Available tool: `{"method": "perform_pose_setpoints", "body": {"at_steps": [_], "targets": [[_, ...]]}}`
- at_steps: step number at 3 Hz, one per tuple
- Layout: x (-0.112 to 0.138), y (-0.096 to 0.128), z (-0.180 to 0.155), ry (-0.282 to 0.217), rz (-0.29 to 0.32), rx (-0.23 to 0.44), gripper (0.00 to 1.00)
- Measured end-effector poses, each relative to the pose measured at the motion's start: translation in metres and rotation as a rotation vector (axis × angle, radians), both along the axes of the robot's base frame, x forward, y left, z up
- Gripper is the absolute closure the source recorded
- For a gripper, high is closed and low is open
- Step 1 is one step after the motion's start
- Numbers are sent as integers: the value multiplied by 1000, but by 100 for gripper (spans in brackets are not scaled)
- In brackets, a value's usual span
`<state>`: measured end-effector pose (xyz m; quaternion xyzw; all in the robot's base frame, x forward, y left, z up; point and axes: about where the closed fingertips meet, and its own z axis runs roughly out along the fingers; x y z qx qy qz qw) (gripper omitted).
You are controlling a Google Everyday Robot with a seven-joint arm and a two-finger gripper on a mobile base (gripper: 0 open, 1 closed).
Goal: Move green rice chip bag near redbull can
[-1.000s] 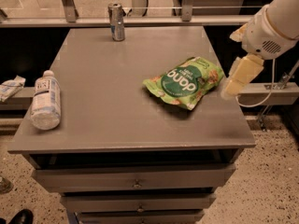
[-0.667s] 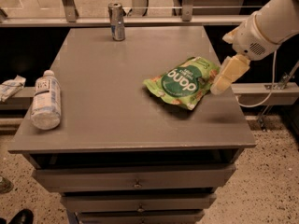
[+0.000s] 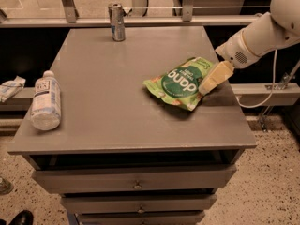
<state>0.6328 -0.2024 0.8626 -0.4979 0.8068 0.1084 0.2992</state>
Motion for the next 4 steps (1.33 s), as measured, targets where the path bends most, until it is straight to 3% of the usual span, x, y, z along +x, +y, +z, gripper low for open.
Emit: {"method": "perform_pose_setpoints", "body": {"at_steps": [2, 3, 4], "targets": [[7, 0, -12, 55, -28, 63, 45], [4, -10, 6, 34, -70, 81, 68], [2, -24, 38, -25, -136, 94, 92]]}}
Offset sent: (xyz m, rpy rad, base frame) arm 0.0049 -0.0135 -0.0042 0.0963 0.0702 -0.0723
